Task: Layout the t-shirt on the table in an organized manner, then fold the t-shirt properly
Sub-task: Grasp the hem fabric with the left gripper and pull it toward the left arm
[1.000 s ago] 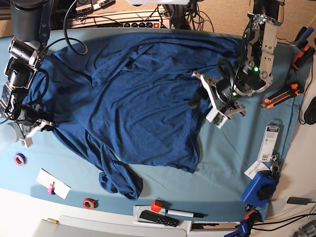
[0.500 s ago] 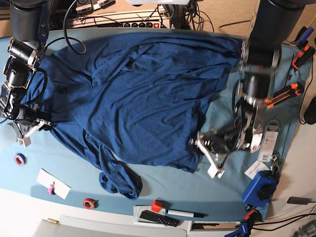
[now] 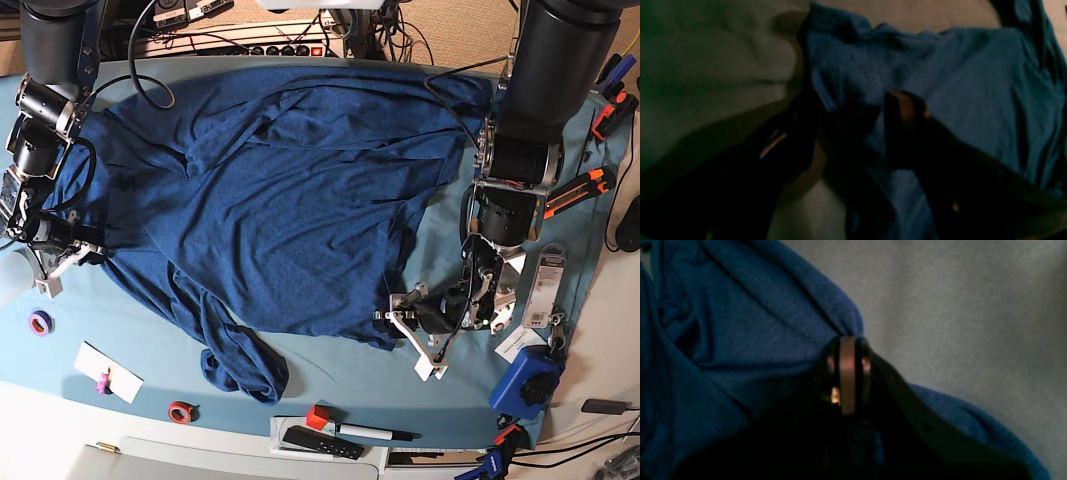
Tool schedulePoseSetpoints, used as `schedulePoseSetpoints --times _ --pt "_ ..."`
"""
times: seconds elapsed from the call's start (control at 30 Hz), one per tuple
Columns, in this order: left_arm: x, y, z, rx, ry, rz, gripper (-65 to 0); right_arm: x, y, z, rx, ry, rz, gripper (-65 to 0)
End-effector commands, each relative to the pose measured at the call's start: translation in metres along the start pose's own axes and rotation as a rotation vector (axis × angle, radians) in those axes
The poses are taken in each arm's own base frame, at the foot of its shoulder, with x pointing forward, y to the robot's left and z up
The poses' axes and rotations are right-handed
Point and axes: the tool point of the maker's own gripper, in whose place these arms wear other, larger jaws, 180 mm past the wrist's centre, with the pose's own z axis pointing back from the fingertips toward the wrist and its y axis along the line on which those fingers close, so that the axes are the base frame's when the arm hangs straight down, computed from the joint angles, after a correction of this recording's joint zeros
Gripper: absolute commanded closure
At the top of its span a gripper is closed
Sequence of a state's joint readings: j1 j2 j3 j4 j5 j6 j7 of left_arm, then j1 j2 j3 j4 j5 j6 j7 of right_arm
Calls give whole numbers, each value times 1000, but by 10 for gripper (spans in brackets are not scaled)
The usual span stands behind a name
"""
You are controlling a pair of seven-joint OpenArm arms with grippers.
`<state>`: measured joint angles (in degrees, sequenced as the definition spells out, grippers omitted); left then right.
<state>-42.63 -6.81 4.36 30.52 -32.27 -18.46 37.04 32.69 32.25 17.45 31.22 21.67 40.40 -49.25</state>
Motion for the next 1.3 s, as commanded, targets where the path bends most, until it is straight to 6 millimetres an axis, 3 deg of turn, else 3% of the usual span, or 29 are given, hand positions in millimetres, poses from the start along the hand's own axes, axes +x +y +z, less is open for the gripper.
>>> schedulePoseSetpoints --times 0.0,0.17,0.3,0.57,0.67,0.7,0.9,1.07,1.13,1.27 --pt "-3 -7 -2 -1 30 -10 -324 1 -10 7 -35 27 16 0" --pt "-15 -29 -16 -31 33 -25 -324 1 -10 7 -35 28 16 0" --pt "-11 -34 -18 -32 18 -41 -302 1 -10 7 -36 28 16 0" --pt "2 -24 -13 -15 -33 -44 -153 5 -10 7 -35 6 16 0" --pt "13 -21 -8 -21 -55 -65 -14 6 -10 7 -35 -2 17 0" --pt "18 -22 -6 -29 -65 -74 0 6 -10 7 -35 -2 17 0" --pt "38 -43 4 -148 -103 -97 0 6 -10 7 -35 -2 16 0" --pt "38 -73 18 -339 -83 -117 0 9 -11 9 -40 -7 22 0" --pt "43 -76 26 -374 -92 -121 0 17 -12 14 -49 -30 38 0" --pt "52 -61 42 -375 -110 -133 0 44 -21 36 -87 -148 27 0"
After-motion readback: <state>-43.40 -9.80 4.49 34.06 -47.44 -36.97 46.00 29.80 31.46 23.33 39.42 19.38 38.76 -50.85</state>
